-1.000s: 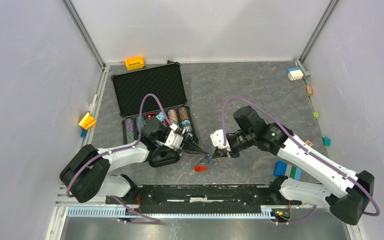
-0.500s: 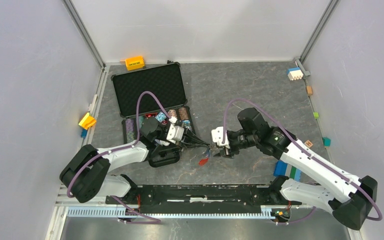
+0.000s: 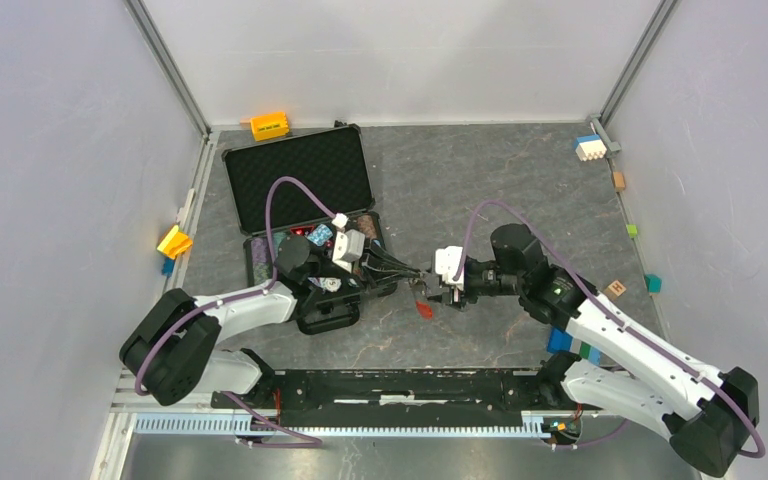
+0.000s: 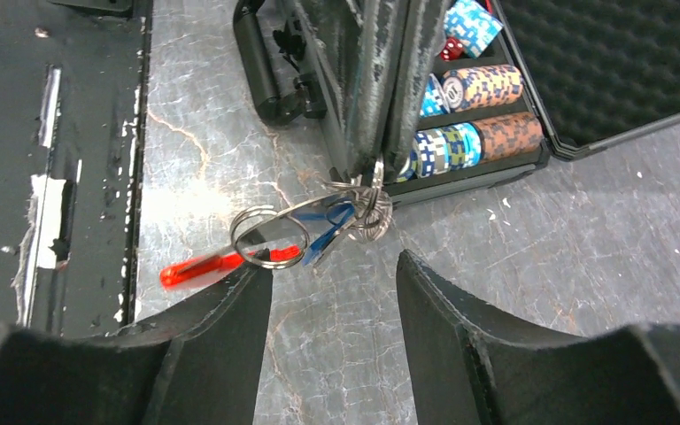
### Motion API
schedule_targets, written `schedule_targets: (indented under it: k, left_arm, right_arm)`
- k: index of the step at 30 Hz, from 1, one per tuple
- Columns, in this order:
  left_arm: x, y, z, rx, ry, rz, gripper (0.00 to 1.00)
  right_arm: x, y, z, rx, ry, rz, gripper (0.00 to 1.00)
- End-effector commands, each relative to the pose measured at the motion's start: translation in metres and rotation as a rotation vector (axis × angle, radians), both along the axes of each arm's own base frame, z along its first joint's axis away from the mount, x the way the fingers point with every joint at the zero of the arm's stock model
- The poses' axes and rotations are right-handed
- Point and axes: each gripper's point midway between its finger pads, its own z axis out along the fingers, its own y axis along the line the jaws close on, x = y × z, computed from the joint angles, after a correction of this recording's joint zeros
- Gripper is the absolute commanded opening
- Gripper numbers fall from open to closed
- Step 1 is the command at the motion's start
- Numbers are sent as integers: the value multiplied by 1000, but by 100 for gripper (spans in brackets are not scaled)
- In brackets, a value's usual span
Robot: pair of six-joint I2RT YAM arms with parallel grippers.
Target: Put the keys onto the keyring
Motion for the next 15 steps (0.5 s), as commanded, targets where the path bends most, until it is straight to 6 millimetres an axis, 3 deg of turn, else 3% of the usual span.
schedule_targets:
  k: [1, 7, 15]
  left_arm:
    - [4, 1, 20, -70, 13, 20, 2]
    - [3, 1, 22, -75, 15, 16, 2]
    - [3, 1, 21, -75, 14, 15, 2]
  right_arm:
    - [16, 6, 16, 83, -50, -57, 58]
    - [16, 12, 9, 103, -31, -36, 55]
    - [13, 15, 8, 124, -27, -13, 42]
